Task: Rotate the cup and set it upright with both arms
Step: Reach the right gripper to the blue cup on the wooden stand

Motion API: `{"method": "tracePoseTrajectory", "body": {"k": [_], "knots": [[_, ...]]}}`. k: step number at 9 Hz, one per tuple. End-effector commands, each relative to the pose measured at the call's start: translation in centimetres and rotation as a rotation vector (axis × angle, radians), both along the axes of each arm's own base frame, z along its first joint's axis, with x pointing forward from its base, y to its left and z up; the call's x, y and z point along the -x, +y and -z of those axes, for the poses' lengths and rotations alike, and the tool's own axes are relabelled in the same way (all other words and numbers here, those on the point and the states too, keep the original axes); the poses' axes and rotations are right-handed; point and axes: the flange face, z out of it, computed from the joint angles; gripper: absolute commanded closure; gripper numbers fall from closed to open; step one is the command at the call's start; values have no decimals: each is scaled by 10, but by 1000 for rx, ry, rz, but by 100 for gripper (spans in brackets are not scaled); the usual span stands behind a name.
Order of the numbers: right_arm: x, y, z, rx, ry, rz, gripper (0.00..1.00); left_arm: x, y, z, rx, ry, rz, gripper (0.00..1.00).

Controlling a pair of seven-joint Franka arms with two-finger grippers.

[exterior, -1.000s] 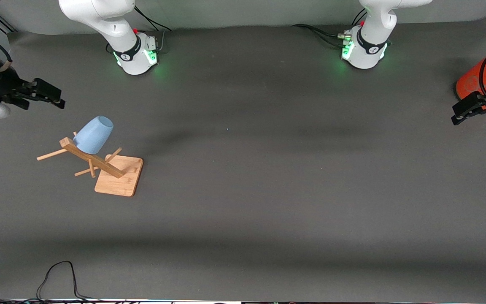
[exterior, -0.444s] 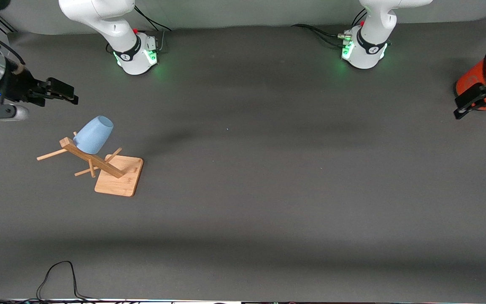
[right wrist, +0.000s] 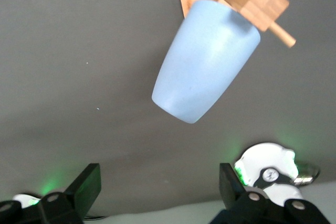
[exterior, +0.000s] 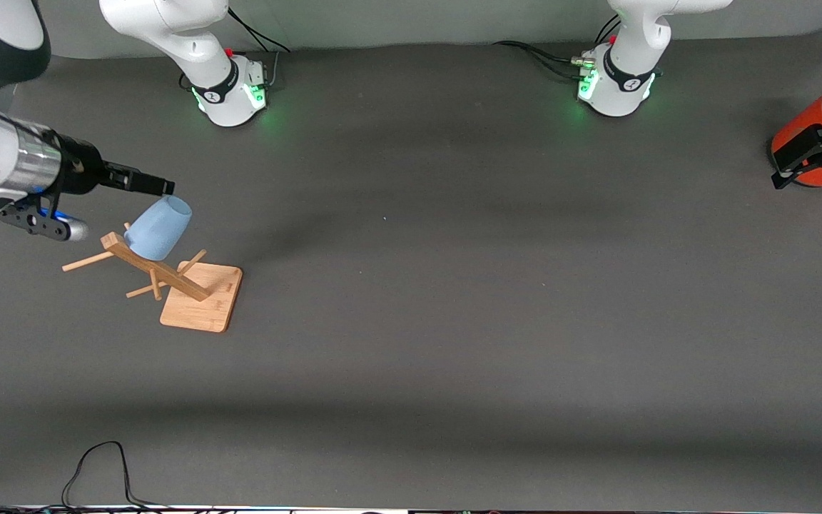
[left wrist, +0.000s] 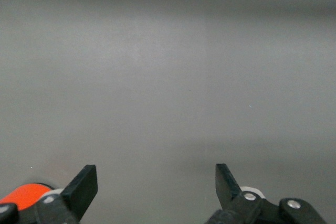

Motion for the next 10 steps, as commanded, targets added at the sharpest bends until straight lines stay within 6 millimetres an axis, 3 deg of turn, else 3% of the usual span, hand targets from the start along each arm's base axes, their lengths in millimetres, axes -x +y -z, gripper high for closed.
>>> {"method": "tracePoseTrajectory", "body": {"k": [1, 6, 10], "knots": [[-13, -1, 38, 9, 95, 98, 0, 7, -5, -1, -3, 8, 12, 0], [-26, -6, 86, 34, 128, 180, 0, 2, -14, 6, -10, 6, 28, 0], [-30, -17, 112, 20, 146, 234, 0, 2, -15, 10, -10, 11, 31, 0]]}}
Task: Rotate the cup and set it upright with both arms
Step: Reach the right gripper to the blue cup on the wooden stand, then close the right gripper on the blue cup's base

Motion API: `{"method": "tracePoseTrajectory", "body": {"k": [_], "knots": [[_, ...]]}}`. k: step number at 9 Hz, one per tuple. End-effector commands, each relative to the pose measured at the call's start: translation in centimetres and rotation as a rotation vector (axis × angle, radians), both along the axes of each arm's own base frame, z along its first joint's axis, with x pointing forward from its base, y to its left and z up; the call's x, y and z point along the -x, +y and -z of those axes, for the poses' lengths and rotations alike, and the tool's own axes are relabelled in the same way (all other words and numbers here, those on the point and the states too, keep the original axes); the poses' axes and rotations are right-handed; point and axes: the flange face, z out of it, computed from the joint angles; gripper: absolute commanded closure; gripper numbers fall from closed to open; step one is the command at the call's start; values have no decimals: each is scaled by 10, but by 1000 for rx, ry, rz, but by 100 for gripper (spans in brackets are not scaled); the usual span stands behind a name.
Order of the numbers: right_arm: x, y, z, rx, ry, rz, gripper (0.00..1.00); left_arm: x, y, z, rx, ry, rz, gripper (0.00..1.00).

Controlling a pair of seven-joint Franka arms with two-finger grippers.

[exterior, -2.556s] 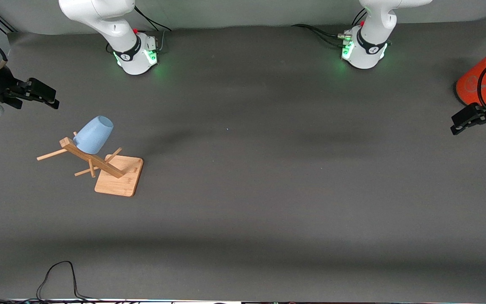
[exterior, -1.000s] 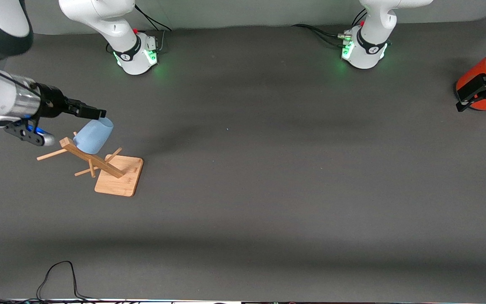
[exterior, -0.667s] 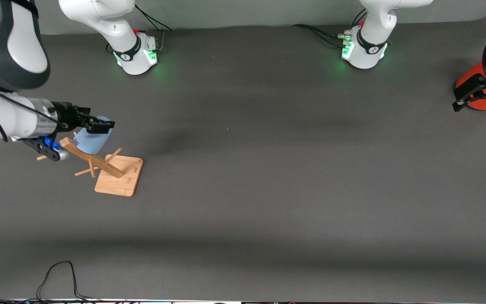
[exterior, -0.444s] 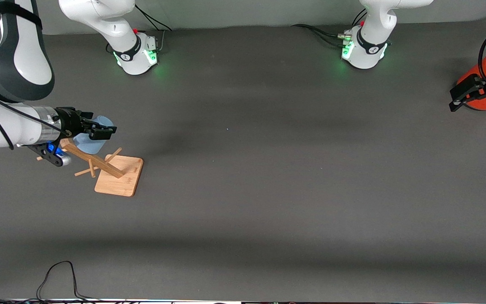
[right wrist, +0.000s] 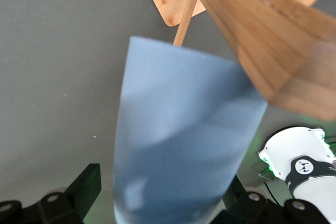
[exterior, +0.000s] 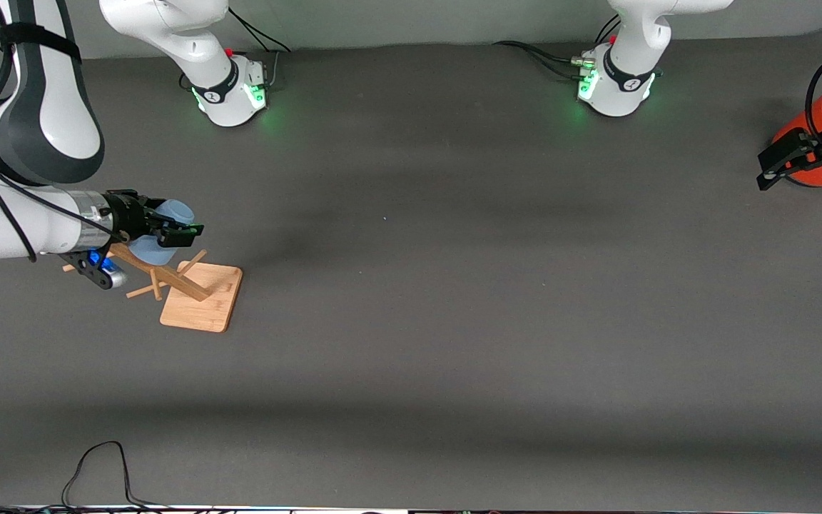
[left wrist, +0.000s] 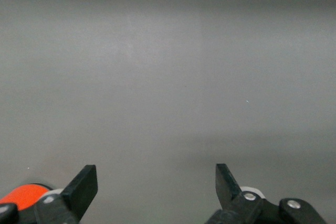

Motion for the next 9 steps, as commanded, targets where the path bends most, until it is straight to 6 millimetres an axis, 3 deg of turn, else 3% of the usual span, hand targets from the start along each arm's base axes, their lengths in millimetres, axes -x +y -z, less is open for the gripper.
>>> {"method": "tracePoseTrajectory", "body": {"k": [1, 3, 5, 6, 9], "knots": [[-2, -6, 6, -15, 10, 43, 1, 3, -2, 2, -8, -5, 7, 0], [-2, -6, 5, -18, 6, 33, 32, 2, -5, 3, -8, -5, 10, 0], [-3, -7, 1, -19, -4, 14, 79, 1, -5, 2, -8, -12, 11, 0], [-3, -7, -1, -20, -5, 13, 85, 1, -4, 2, -8, -15, 9, 0], [-3, 0, -14, -29, -15, 10, 86, -1, 0, 2, -6, -21, 4, 0]]}}
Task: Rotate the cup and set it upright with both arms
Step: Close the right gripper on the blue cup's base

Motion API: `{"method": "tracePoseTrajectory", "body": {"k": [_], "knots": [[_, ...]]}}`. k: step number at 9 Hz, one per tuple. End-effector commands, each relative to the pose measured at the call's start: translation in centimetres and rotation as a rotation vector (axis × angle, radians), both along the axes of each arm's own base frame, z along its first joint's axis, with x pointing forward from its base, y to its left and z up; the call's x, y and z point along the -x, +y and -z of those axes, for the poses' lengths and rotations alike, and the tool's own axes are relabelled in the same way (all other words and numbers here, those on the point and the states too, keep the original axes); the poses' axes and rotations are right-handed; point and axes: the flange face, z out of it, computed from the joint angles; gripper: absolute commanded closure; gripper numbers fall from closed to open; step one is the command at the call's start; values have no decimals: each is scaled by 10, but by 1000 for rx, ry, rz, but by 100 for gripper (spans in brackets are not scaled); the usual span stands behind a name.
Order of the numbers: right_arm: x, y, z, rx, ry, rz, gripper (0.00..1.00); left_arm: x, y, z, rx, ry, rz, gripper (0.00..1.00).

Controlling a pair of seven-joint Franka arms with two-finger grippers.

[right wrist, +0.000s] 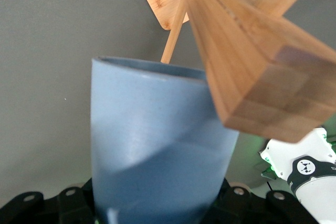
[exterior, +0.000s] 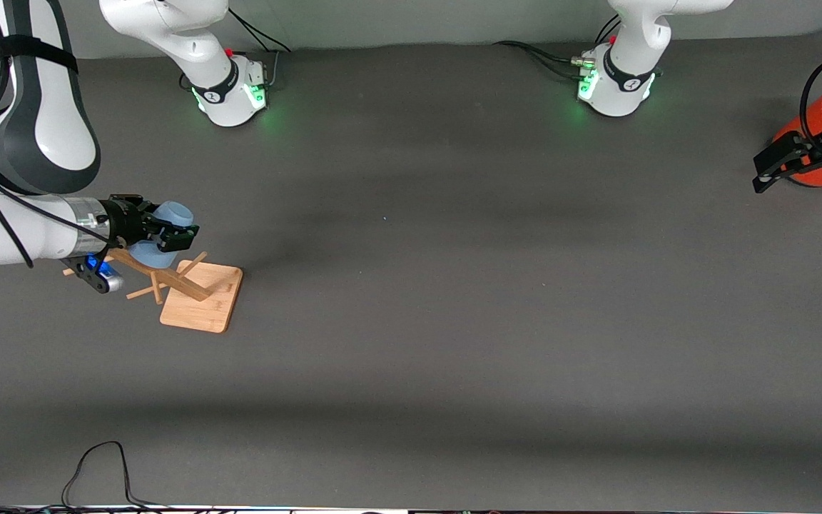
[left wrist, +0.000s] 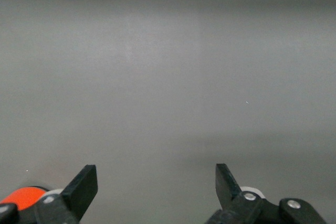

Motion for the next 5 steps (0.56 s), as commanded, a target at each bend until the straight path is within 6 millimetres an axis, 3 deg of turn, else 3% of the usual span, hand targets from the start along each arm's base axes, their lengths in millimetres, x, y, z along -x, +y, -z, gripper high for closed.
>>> {"method": "tracePoseTrajectory", "body": {"k": [1, 5], "knots": [[-1, 7, -20, -29, -10, 0, 86, -2, 2, 2, -8, -11, -1, 0], [-3, 20, -44, -66, -1, 34, 86, -3, 5, 3, -9, -13, 8, 0]]}}
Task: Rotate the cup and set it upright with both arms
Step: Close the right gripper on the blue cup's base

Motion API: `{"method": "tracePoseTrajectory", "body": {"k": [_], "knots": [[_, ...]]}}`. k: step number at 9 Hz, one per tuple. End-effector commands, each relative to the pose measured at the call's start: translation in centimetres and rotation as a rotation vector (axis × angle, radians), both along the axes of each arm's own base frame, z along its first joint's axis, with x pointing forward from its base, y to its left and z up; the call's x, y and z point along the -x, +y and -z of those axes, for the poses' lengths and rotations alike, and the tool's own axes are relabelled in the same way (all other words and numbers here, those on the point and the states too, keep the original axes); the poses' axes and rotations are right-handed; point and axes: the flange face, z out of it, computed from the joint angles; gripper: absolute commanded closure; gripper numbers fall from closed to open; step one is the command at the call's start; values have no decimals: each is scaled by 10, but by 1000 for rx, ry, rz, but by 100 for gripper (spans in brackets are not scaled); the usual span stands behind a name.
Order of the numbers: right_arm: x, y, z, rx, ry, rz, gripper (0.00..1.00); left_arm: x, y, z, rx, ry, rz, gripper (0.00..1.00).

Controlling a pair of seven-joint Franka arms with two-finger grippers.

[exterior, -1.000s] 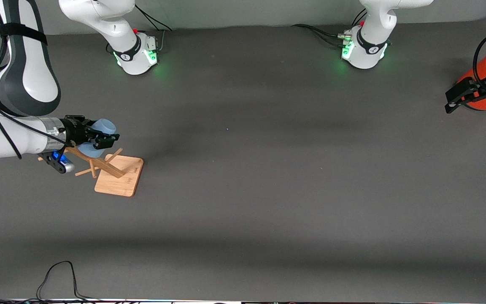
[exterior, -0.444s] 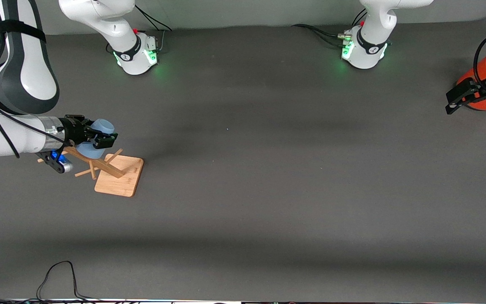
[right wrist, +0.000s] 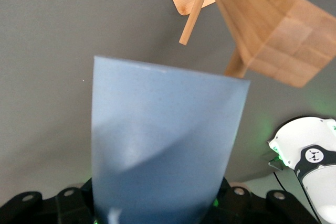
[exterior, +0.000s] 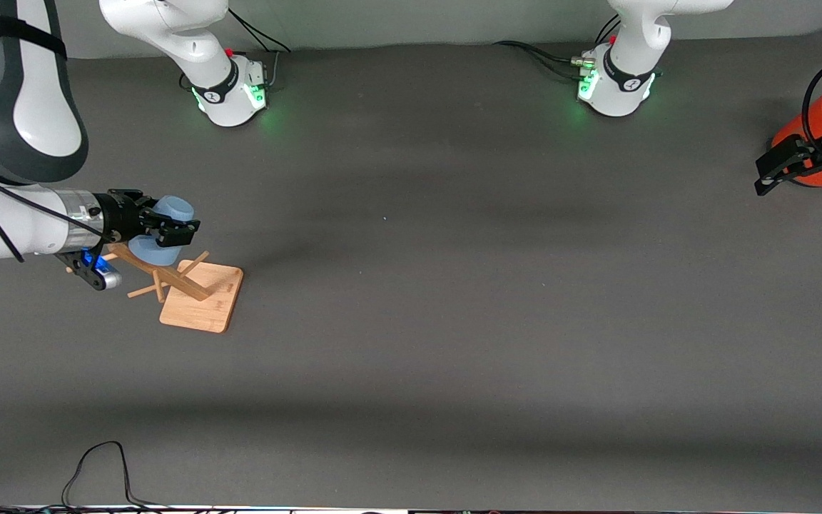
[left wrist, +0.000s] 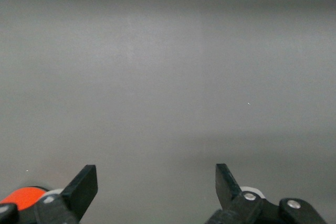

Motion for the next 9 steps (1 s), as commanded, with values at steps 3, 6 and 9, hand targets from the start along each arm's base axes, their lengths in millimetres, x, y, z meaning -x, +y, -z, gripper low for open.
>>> {"method": "tracePoseTrajectory", "body": {"k": [3, 6, 9], "knots": [[4, 25, -33, -37, 24, 26, 96, -1, 2, 1, -11, -12, 12, 0], [8, 28, -44, -36, 43, 18, 100, -1, 3, 2, -11, -6, 11, 0], [17, 55, -66, -53, 40, 43, 100, 0, 3, 3, -11, -2, 11, 0]]}}
